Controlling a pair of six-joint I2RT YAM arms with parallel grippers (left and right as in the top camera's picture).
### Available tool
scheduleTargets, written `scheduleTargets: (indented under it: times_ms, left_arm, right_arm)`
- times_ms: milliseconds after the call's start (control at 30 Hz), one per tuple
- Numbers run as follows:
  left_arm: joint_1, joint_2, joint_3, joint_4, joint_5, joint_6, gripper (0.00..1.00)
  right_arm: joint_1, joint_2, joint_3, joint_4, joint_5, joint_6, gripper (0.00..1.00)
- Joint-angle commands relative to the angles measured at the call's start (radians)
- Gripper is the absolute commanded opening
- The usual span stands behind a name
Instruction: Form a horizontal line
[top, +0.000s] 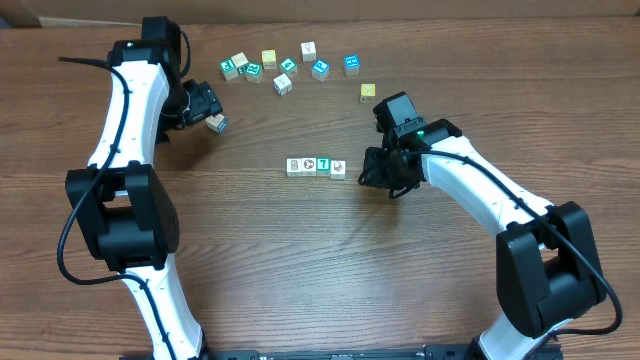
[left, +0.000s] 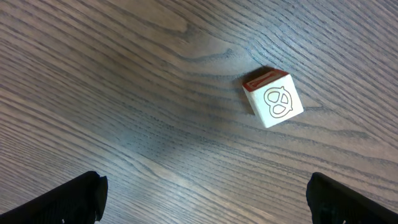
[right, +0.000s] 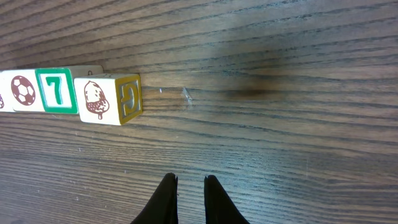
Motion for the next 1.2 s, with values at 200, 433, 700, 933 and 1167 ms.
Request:
scheduleTargets:
  times_ms: [200,433,700,933,1167]
  left_arm:
    - [-0.009,0.010,0.015,0.001,-0.005,0.009,1.00]
    - [-0.009,0.010,0.015,0.001,-0.005,0.009,0.99]
    - [-0.009,0.010,0.015,0.001,-0.005,0.009,1.00]
    - [-0.009,0.010,0.015,0.001,-0.005,0.009,1.00]
    - [-0.009,0.010,0.015,0.001,-0.005,0.009,1.00]
  right_arm:
    - [-0.003,0.005,-0.008,0.005,-0.006,0.001,0.12]
    - [-0.003,0.005,-0.008,0.005,-0.006,0.001,0.12]
    - [-0.003,0.005,-0.008,0.005,-0.006,0.001,0.13]
    - [-0.003,0.005,-0.008,0.005,-0.006,0.001,0.13]
    - [-0.003,0.005,-0.008,0.008,-0.006,0.001,0.13]
